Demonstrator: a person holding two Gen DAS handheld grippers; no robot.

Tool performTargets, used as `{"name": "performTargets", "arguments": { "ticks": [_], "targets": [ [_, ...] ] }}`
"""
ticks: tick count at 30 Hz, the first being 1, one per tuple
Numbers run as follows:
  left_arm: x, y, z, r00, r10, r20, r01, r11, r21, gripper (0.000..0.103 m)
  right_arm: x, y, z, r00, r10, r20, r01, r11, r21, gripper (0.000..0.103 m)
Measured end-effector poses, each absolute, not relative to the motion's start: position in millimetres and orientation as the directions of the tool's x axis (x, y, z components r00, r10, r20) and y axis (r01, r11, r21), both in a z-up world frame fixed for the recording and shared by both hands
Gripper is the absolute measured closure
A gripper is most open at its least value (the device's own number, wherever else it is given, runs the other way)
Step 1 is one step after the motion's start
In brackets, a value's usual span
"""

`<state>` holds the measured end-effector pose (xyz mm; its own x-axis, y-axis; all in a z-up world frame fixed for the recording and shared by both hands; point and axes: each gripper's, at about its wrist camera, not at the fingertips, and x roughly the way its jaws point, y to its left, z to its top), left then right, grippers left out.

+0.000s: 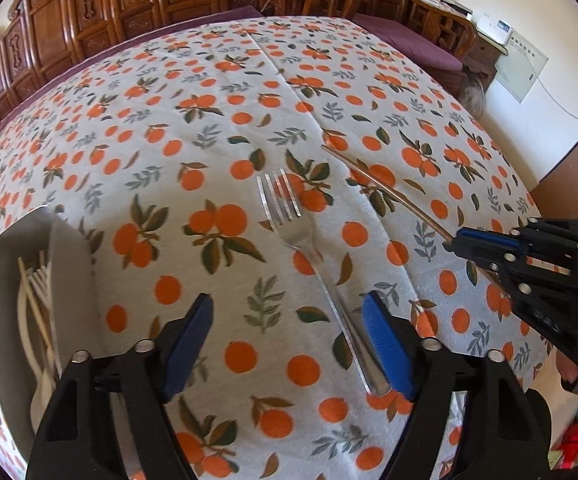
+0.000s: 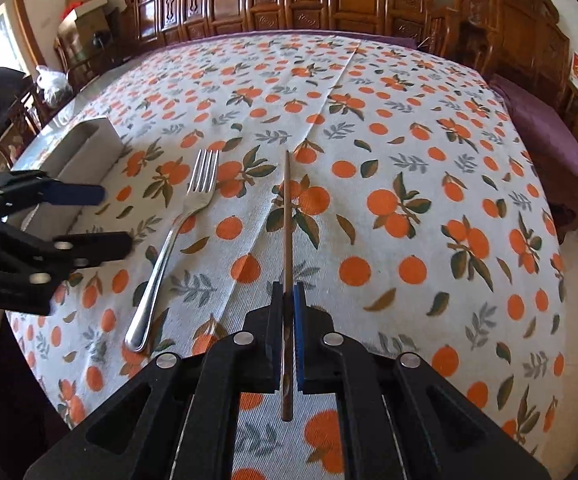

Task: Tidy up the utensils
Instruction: 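Grasp the metal fork with the left gripper while the right gripper holds the chopstick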

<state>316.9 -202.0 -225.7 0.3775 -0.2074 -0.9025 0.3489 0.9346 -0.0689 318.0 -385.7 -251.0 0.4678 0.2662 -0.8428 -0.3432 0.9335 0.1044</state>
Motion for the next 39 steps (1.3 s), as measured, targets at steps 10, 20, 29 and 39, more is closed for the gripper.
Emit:
{"name": "performTargets", "arguments": {
  "ticks": [10,20,29,39],
  "targets": [
    [333,-224,-241,0.315,-0.227,-0.922,0.353,0.929,-0.108,0.071,304,-396,-241,0.51,0.272,-0.816,-0.303,0.945,0.126,0.097],
    [340,-231,-248,0.291,-0.219,-0.931,0.349,0.931,-0.109,0.09,296,-393,-235,0.518,0.284,-0.807,-0.297,0.944,0.142,0.097],
    [322,-211,-236,0.322,-0.21,-0.923,0.371,0.925,-0.082,0.097,288,-386,-225,0.541,0.285,-0.791,-0.285,0.947,0.146,0.097],
    [305,-175,-208,0.369,-0.216,-0.904,0.357,0.931,-0.077,0.097,281,-362,-208,0.555,0.301,-0.775,-0.308,0.94,0.145,0.097]
  ]
}}
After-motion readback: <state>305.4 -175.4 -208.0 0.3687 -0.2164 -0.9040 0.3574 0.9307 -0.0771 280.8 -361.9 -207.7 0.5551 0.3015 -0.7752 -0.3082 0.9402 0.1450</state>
